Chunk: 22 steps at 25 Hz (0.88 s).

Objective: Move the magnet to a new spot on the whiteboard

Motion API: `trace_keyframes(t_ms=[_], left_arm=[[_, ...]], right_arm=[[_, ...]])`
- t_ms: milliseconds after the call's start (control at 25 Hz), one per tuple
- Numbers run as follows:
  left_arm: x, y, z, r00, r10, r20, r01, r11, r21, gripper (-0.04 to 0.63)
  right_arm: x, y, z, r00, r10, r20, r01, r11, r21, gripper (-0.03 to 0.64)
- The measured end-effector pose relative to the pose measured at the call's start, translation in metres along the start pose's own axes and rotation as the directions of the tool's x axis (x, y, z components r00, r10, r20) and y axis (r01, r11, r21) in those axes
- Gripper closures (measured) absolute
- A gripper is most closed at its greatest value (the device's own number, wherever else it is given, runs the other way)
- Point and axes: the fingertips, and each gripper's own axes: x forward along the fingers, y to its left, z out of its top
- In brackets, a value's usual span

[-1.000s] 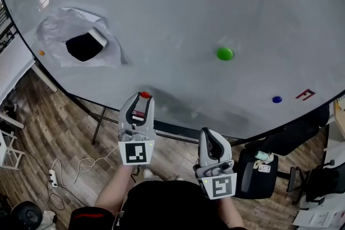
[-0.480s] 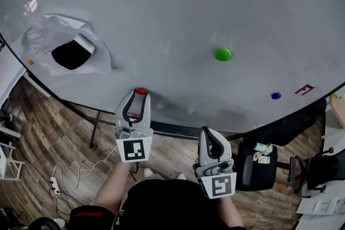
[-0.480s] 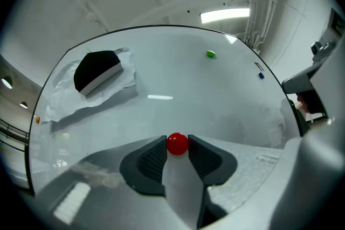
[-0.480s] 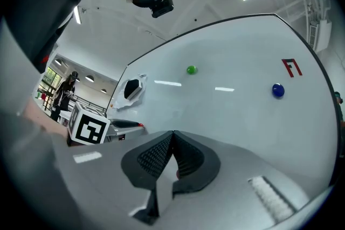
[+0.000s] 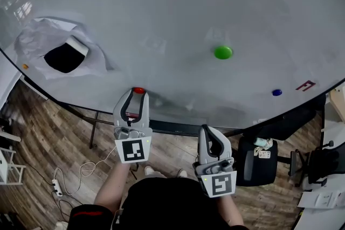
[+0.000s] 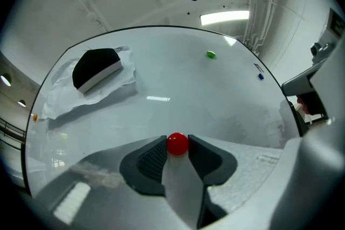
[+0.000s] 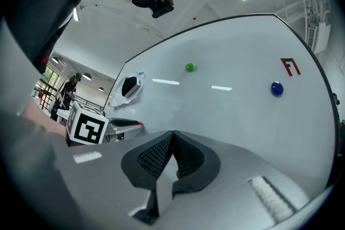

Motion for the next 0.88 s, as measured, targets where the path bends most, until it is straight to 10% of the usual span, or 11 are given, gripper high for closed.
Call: trace_keyframes(t_ms=[680,880], left_arm=[[-0.027,0.005,0.01,1.0,-0.008,0.021,0.009,0.999,-0.049,0.447],[-0.047,0.008,0.014,1.0,0.021,0.021,-0.021,0.999,-0.038,0.566]], right_arm=[[-0.004,0.02,0.007,0.999,0.045,0.03,-0.045,0.999,0.02,0.615],[-0.007,0.03,0.011,0.996,0.073,0.046,-0.075,0.997,0.029,0.615]])
